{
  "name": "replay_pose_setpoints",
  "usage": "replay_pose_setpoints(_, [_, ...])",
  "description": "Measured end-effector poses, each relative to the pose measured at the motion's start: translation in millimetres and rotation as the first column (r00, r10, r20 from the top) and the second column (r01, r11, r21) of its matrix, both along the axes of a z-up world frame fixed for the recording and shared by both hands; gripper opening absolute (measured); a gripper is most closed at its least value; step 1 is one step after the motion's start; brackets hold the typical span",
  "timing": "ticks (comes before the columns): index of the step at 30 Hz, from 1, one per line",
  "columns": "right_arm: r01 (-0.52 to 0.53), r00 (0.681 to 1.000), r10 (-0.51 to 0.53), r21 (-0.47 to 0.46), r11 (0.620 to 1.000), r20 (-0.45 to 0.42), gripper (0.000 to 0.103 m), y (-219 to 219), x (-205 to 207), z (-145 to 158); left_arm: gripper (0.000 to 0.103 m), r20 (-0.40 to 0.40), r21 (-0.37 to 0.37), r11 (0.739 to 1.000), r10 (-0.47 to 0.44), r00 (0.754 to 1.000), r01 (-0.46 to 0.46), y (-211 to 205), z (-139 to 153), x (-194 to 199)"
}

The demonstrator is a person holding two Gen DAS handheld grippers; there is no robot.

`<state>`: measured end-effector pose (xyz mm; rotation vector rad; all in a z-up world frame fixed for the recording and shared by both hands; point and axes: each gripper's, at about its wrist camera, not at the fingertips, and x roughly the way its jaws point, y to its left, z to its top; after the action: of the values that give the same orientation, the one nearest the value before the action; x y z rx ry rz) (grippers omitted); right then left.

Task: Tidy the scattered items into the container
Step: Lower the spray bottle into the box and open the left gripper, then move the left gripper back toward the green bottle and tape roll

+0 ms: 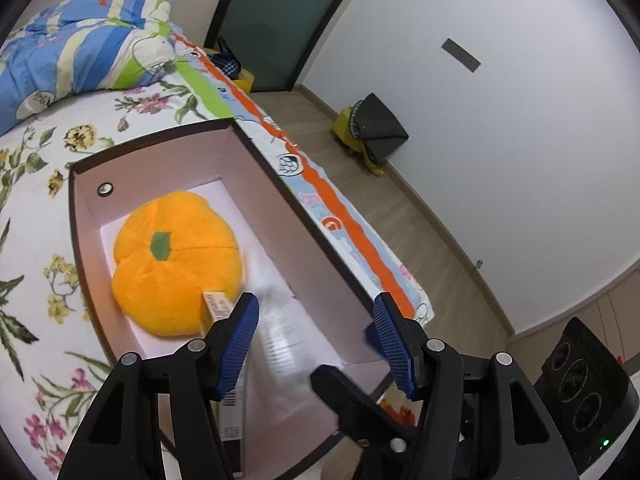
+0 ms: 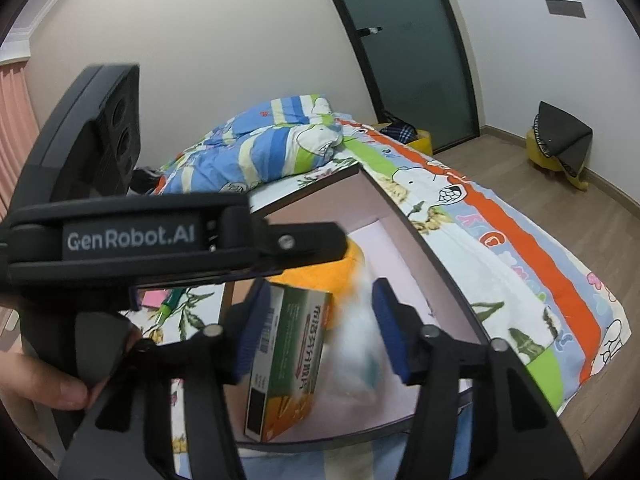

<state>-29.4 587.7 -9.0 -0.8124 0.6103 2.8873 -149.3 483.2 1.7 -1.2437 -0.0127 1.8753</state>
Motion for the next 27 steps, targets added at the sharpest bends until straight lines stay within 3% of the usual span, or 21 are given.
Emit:
replay_pose_setpoints(5, [0.004, 1.0, -0.004, 0.011, 1.0, 0.005, 0.071, -5.4, -2.5, -0.2, 0.06, -0.003, -0.011, 1.0, 0.019, 1.0, -0.019, -14.1, -0.9, -5.9])
replay_pose_setpoints(8, [0.019, 1.0, -0.019, 0.022, 1.0, 0.003, 0.086, -12.2, -0.3, 3.0, 0.06, -0.039, -0.022, 0.999, 0.042, 0.998, -0.043, -28.7, 2.5, -4.7])
replay_pose_setpoints(12, [0.012, 1.0, -0.013, 0.028, 1.0, 0.028, 0.102, -23.2, -0.5, 5.6, 0.064, -0.007, -0.018, 0.997, 0.078, 0.997, -0.078, -59.7, 1.7, -6.8])
replay_pose_setpoints(18, [0.014, 0.998, -0.017, 0.059, 0.998, 0.066, 0.103, -45.6, -3.2, 14.1, 0.064, -0.084, -0.113, 0.991, 0.059, 0.995, -0.068, -96.7, 7.6, -6.0])
replay_pose_setpoints(27, [-0.052, 0.995, 0.042, 0.116, 0.992, 0.094, 0.103, -103.4, -12.4, 34.5, 0.068, -0.06, -0.15, 0.959, 0.235, 0.97, -0.241, -202.4, 15.3, -33.5])
